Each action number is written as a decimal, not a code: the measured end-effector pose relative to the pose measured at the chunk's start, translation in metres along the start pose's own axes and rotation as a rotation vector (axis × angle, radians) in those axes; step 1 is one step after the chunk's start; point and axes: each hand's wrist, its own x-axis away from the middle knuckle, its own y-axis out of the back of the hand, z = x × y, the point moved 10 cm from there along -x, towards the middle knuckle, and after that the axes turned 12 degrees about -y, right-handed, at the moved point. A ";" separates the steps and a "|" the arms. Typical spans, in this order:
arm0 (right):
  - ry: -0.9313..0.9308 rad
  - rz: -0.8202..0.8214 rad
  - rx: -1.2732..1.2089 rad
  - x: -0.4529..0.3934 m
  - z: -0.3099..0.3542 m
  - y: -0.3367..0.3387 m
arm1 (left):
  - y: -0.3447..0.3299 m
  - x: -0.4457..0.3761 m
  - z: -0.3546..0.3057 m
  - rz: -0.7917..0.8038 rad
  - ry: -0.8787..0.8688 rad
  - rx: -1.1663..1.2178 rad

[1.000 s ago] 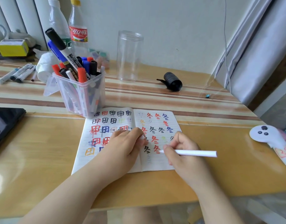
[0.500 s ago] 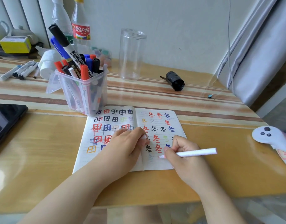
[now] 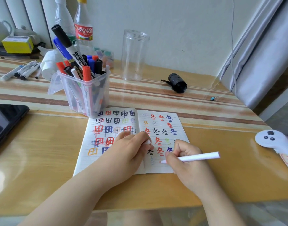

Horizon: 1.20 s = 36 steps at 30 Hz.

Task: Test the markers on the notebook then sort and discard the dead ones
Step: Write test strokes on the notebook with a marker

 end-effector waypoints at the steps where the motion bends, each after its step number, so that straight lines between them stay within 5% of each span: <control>1: 0.003 -0.014 -0.012 0.000 0.001 0.002 | -0.001 0.000 0.001 0.000 0.004 0.008; 25: 0.051 -0.032 0.007 -0.002 -0.006 0.007 | -0.002 -0.001 0.001 0.022 0.031 0.040; 36: 0.174 0.004 -0.427 0.006 0.020 0.025 | 0.015 -0.002 -0.012 -0.063 -0.056 0.084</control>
